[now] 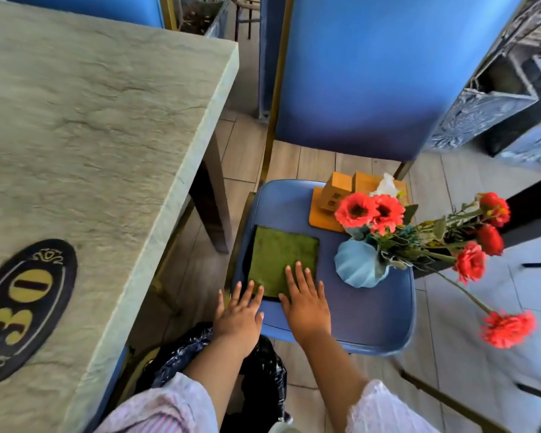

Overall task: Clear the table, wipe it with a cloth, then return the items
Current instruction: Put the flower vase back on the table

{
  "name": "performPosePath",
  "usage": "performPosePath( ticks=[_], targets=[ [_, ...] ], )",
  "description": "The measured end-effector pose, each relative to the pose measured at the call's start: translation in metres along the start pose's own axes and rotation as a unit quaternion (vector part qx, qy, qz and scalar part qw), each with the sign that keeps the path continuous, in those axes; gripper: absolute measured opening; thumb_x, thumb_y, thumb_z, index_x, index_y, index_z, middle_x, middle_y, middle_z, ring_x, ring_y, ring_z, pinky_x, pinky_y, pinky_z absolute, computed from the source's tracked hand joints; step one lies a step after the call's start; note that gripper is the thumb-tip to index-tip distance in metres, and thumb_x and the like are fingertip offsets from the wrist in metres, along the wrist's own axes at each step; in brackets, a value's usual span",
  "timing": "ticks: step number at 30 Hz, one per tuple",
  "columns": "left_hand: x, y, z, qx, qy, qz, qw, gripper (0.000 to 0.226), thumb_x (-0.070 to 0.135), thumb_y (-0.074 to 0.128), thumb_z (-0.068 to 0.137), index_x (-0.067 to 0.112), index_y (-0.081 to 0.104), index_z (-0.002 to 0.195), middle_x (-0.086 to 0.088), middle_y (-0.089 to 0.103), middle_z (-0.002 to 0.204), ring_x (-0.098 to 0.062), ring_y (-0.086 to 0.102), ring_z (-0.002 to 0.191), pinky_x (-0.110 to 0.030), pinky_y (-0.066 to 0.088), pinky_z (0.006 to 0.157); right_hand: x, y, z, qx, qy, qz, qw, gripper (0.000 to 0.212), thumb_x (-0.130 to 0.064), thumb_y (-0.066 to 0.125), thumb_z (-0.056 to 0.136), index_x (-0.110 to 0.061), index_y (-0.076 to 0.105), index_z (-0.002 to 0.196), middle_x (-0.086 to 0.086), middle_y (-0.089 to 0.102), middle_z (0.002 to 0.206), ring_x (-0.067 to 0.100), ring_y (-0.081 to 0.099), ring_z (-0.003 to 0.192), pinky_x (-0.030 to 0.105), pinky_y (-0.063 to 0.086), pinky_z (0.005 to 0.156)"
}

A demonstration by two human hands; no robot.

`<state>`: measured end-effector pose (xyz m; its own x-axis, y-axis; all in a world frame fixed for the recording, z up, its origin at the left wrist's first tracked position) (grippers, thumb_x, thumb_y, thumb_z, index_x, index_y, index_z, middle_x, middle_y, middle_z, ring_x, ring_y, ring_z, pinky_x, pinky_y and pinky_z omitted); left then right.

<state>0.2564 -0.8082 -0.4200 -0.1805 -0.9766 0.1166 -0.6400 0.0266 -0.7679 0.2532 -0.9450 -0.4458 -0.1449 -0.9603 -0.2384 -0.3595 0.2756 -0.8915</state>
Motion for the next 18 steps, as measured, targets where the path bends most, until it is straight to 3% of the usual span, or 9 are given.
performPosePath(
  ticks=[2, 5, 8, 10, 12, 13, 15, 18],
  targets=[
    [0.001, -0.005, 0.004, -0.008, -0.002, 0.006, 1.000, 0.052, 0.035, 0.017, 0.101, 0.030, -0.002, 0.150, 0.009, -0.009, 0.160, -0.015, -0.013, 0.147, -0.048, -0.009, 0.117, 0.004, -0.003, 0.006, -0.011, -0.006, 0.013, 1.000, 0.058, -0.038, 0.025, 0.101, -0.023, 0.000, 0.151, -0.002, -0.008, 0.160, 0.018, -0.004, 0.149, 0.038, 0.001, 0.119],
    [0.003, -0.011, 0.006, -0.025, -0.002, 0.013, 1.000, 0.054, 0.038, 0.018, 0.101, 0.028, 0.000, 0.151, 0.006, -0.006, 0.160, -0.017, -0.012, 0.148, -0.049, -0.010, 0.116, 0.006, -0.009, 0.007, -0.002, -0.012, 0.052, 0.999, 0.058, -0.033, 0.031, 0.101, -0.023, 0.005, 0.152, -0.003, -0.006, 0.160, 0.016, -0.004, 0.148, 0.037, -0.001, 0.119],
    [0.010, -0.021, 0.002, -0.019, -0.004, 0.000, 1.000, 0.056, 0.040, 0.022, 0.100, 0.021, 0.009, 0.151, 0.001, 0.005, 0.161, -0.017, -0.006, 0.148, -0.049, -0.009, 0.117, 0.009, -0.018, -0.005, 0.054, 0.018, 0.232, 0.971, 0.042, -0.026, 0.045, 0.098, -0.012, 0.047, 0.138, 0.004, 0.034, 0.153, 0.016, 0.024, 0.145, 0.029, 0.017, 0.115],
    [0.019, -0.028, -0.003, 0.010, -0.002, -0.039, 0.999, 0.054, 0.039, 0.026, 0.100, 0.019, 0.016, 0.149, 0.001, 0.017, 0.159, -0.016, 0.001, 0.149, -0.046, -0.004, 0.119, 0.016, -0.026, -0.021, 0.152, 0.091, 0.359, 0.916, 0.023, -0.020, 0.058, 0.093, -0.007, 0.069, 0.107, 0.009, 0.063, 0.126, 0.017, 0.053, 0.124, 0.016, 0.036, 0.095],
    [0.029, -0.034, -0.009, 0.040, 0.014, -0.072, 0.996, 0.053, 0.037, 0.028, 0.100, 0.021, 0.017, 0.149, 0.002, 0.023, 0.157, -0.015, 0.006, 0.148, -0.042, 0.001, 0.120, 0.026, -0.035, -0.039, 0.266, 0.174, 0.431, 0.844, 0.006, -0.018, 0.068, 0.085, -0.014, 0.069, 0.081, -0.001, 0.069, 0.093, 0.014, 0.064, 0.094, 0.020, 0.044, 0.082],
    [0.035, -0.036, -0.011, 0.053, 0.027, -0.083, 0.995, 0.053, 0.037, 0.027, 0.100, 0.022, 0.016, 0.150, 0.002, 0.023, 0.157, -0.015, 0.007, 0.148, -0.041, 0.003, 0.120, 0.033, -0.040, -0.046, 0.319, 0.206, 0.441, 0.813, 0.009, -0.018, 0.073, 0.081, -0.016, 0.065, 0.076, -0.005, 0.064, 0.085, 0.014, 0.062, 0.086, 0.028, 0.047, 0.080],
    [0.046, -0.041, -0.014, 0.076, 0.051, -0.098, 0.991, 0.054, 0.038, 0.026, 0.100, 0.023, 0.013, 0.150, 0.004, 0.021, 0.157, -0.014, 0.007, 0.148, -0.039, 0.006, 0.120, 0.049, -0.048, -0.052, 0.385, 0.248, 0.436, 0.775, 0.023, -0.020, 0.079, 0.073, -0.013, 0.060, 0.085, -0.004, 0.053, 0.087, 0.020, 0.056, 0.087, 0.039, 0.047, 0.080],
    [0.061, -0.046, -0.012, 0.101, 0.083, -0.120, 0.984, 0.055, 0.038, 0.025, 0.100, 0.023, 0.010, 0.151, 0.005, 0.015, 0.159, -0.013, 0.005, 0.148, -0.038, 0.008, 0.120, 0.074, -0.057, -0.044, 0.398, 0.275, 0.426, 0.764, 0.065, -0.026, 0.085, 0.064, -0.005, 0.053, 0.117, 0.006, 0.050, 0.111, 0.027, 0.050, 0.106, 0.044, 0.045, 0.092]
  ],
)
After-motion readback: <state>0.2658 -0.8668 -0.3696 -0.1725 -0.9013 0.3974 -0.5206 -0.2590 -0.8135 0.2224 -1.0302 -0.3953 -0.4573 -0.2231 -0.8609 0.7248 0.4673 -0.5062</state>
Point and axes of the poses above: each hand's wrist, its own z-axis towards the middle knuckle, its own y-axis out of the palm, x = y × z, the point moved 2 cm from there along z, towards the middle knuckle
